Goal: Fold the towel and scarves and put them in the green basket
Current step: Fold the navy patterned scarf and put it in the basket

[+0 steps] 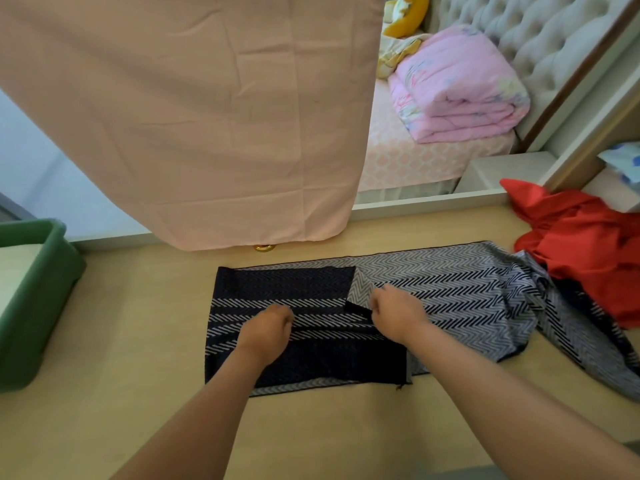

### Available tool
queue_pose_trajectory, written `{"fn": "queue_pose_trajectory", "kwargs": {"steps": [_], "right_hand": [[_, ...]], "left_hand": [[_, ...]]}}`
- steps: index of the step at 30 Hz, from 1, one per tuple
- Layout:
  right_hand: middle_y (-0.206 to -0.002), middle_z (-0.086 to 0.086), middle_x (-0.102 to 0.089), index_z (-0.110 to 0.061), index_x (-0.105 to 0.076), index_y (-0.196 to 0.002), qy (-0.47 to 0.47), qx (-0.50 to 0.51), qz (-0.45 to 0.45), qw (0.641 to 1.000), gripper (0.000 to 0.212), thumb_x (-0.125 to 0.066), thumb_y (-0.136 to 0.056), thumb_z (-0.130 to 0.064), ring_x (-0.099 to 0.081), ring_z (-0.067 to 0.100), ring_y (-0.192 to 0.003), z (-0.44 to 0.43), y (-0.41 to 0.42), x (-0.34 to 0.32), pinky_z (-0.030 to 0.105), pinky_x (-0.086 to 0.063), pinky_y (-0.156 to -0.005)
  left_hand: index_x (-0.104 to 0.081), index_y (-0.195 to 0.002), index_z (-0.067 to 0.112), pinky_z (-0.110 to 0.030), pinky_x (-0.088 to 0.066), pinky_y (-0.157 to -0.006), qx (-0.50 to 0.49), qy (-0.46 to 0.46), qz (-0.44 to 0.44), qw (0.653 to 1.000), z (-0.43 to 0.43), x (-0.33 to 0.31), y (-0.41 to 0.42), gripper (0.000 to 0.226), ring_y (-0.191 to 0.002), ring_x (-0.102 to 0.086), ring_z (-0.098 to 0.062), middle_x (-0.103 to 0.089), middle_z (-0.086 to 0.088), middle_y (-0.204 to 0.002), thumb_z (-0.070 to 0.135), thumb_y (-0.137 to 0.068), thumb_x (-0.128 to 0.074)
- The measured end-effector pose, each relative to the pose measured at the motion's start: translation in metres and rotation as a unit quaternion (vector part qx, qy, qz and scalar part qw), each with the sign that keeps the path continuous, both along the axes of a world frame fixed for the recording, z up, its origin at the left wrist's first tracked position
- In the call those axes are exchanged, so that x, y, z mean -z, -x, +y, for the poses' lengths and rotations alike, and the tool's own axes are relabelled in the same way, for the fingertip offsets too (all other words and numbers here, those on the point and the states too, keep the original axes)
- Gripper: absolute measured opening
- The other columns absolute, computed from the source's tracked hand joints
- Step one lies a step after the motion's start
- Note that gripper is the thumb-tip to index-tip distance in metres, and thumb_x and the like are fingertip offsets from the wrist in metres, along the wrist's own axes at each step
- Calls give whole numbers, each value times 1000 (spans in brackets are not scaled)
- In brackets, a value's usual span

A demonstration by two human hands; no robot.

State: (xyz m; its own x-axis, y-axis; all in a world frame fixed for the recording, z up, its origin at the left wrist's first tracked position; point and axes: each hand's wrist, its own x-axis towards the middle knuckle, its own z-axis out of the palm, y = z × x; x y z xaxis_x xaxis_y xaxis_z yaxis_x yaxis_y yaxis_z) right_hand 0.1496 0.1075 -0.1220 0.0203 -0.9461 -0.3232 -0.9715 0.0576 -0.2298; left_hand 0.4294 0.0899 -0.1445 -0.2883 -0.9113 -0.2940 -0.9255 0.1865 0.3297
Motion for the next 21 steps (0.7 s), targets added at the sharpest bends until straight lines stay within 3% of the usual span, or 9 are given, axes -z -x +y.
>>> {"fn": "queue_pose_trajectory", "kwargs": {"steps": [8, 12, 16, 21], "right_hand": [[-116, -2, -56, -23, -61, -120, 14, -16, 71, 997, 45, -58, -89, -55, -60, 22, -105, -31, -24, 34, 38, -50, -87], [-100, -3, -60, -21, -71, -100, 82, -7, 68, 994, 25, -61, -87, -40, -63, 21, -88, -35, -22, 51, 34, -51, -73], [-79, -6, -62, -20, -75, -80, 132, 28, 13, 991, 15, -65, -87, -30, -63, 20, -66, -41, -13, 56, 31, -48, -58], [-67, -4, -56, -18, -56, -77, 128, 228, -94, 961, 29, -49, -101, -31, -54, 19, -61, -63, 2, 48, 32, -36, -51]], "left_hand": [[-38, -148, 25, -34, -53, -80, -15, 13, -71, 997, -68, 15, -4, 45, -114, -58, -20, -38, 4, -149, 20, -103, -39], [-30, -151, 27, -34, -54, -80, 24, 7, -99, 995, -96, 33, 3, 56, -121, -55, -20, -23, 7, -159, 12, -100, -46], [-37, -146, 25, -37, -54, -73, 40, 33, -101, 994, -121, 34, 17, 43, -110, -58, -24, -38, 1, -142, 24, -104, -42], [-56, -122, 23, -39, -49, -76, 56, 59, -86, 993, -138, 36, 22, 25, -104, -54, -24, -54, -1, -116, 31, -99, -49]]}}
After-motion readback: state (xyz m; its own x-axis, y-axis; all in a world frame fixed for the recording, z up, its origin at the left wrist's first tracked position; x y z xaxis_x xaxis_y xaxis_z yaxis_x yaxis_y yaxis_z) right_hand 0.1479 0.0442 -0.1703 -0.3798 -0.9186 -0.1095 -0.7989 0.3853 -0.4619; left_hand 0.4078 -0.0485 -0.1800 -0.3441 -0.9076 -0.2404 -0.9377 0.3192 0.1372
